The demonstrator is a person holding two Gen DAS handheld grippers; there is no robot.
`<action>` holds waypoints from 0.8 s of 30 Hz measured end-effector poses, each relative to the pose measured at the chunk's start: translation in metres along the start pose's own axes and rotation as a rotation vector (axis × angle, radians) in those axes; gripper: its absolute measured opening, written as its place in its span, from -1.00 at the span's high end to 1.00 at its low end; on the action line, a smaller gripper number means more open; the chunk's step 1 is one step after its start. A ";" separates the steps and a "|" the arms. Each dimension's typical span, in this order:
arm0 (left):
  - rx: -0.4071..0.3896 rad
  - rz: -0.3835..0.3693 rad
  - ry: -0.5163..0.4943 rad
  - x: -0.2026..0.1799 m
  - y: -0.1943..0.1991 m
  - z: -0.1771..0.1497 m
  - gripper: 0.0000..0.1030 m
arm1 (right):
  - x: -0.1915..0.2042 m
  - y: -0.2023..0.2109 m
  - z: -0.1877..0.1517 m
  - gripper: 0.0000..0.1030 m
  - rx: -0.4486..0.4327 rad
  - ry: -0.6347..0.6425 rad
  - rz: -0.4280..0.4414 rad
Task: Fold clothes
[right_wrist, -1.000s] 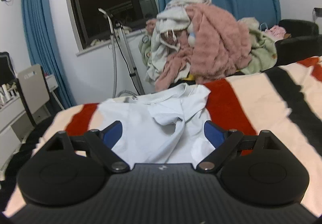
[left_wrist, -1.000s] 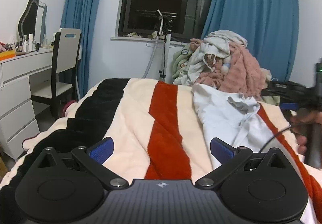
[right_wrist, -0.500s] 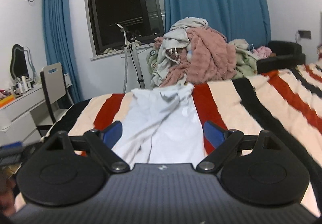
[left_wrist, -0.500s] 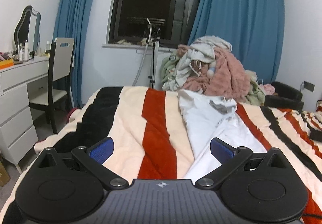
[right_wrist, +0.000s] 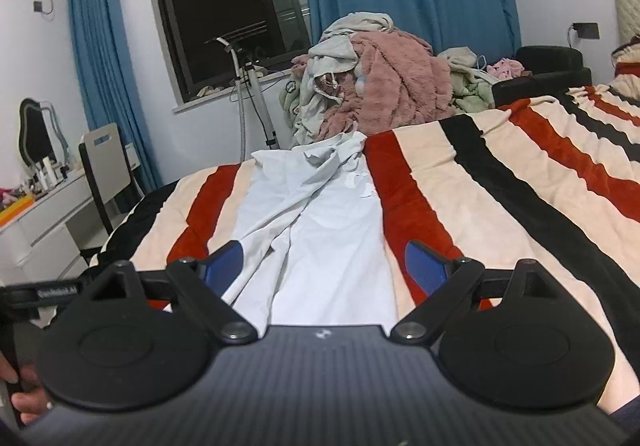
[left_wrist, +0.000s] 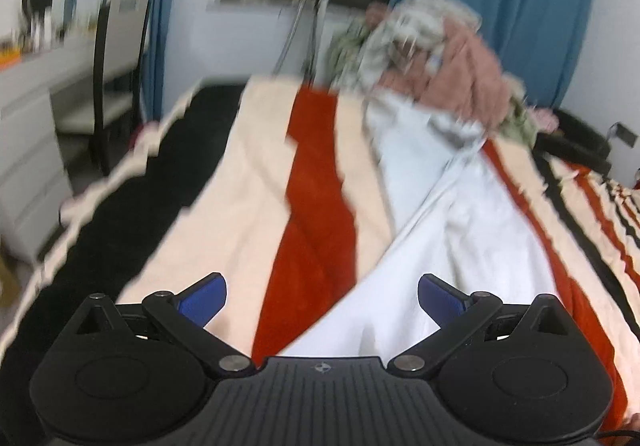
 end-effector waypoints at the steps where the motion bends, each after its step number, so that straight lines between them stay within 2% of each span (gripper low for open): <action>1: 0.037 -0.004 0.019 0.005 -0.005 0.002 -0.96 | -0.003 0.001 0.001 -0.73 0.000 -0.009 0.000; 6: 0.193 -0.013 0.105 0.027 -0.024 0.005 -0.83 | -0.021 0.002 0.006 -0.73 0.007 -0.062 -0.008; 10: 0.267 -0.023 0.156 0.043 -0.031 0.001 -0.65 | -0.036 0.004 0.012 -0.73 0.008 -0.121 0.008; 13: 0.297 0.000 0.177 0.047 -0.034 -0.002 -0.45 | -0.045 0.003 0.014 -0.73 0.011 -0.154 0.011; 16: 0.327 0.024 0.197 0.050 -0.037 -0.005 -0.10 | -0.052 0.002 0.015 -0.73 0.017 -0.186 0.015; 18: 0.347 0.040 0.210 0.052 -0.039 -0.007 0.31 | -0.055 0.002 0.015 -0.73 0.021 -0.202 0.019; 19: 0.357 0.048 0.217 0.053 -0.040 -0.009 0.45 | -0.057 0.002 0.015 -0.73 0.022 -0.209 0.022; 20: 0.357 0.056 0.211 0.051 -0.040 -0.009 0.76 | -0.057 0.003 0.015 -0.73 0.023 -0.212 0.023; 21: 0.353 0.064 0.201 0.049 -0.040 -0.008 0.92 | -0.058 0.003 0.015 -0.73 0.023 -0.214 0.023; 24: 0.235 0.085 0.143 0.036 -0.013 -0.006 0.95 | -0.059 0.007 0.017 -0.73 0.013 -0.210 0.022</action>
Point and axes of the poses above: each gripper's, at about its wrist camera, not at the fingertips, and y roughly against the way its jaws point, x to its left, z to its top, the point moved 1 cm from there along -y, roughly the way its jaws point, and after that the axes turned 11 degrees about x, right-handed, at the moved point
